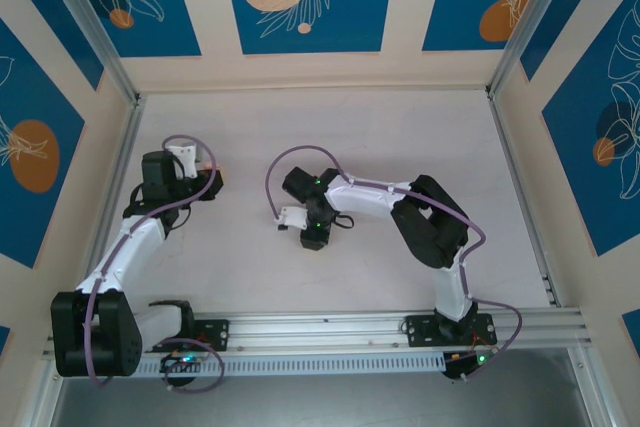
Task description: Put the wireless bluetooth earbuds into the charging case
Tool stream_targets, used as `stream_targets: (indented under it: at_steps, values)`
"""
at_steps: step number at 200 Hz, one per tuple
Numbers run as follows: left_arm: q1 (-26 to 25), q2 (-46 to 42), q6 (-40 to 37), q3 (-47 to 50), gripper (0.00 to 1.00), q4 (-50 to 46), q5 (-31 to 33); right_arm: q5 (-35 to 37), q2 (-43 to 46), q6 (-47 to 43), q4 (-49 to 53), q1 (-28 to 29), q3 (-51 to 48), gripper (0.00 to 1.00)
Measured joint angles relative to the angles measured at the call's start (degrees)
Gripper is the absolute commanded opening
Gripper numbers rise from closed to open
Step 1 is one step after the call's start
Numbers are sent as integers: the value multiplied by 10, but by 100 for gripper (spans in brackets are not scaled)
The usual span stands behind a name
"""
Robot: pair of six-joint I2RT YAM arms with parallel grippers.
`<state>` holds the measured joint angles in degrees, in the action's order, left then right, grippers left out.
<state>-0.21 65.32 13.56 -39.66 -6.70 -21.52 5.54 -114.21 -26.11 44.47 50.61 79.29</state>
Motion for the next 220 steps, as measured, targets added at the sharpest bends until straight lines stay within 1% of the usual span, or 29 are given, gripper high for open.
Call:
stream_targets:
  at_steps: [21, 45, 72, 82, 111, 123, 179, 200, 220]
  values:
    - [-2, 0, -2, 0, 8, -2, 4, 15, 0, 33, 5, 2, 1, 24]
    - [-4, 0, -5, 0, 8, -2, 7, 37, -1, 72, 19, 9, 4, 30]
    - [-6, 0, -6, 0, 8, -2, 9, 66, -11, 120, 43, 19, 16, 31]
    - [-7, 0, -6, 0, 8, -2, 10, 74, -13, 138, 49, 22, 21, 29]
    - [-9, 0, -6, 0, 8, -2, 11, 87, -14, 182, 59, 26, 23, 20]
    - [-9, 0, -6, 0, 8, -2, 11, 90, -14, 194, 60, 26, 25, 19]
    - [-25, 0, -6, 0, 7, -2, 14, 96, -12, 228, 53, 26, 25, 15]
    - [-41, 3, -7, 1, 7, 3, 15, 97, 4, 237, 24, 22, 7, 15]
    - [-68, 8, -11, 14, 7, 31, 14, 95, 33, 247, -8, 13, -19, 14]
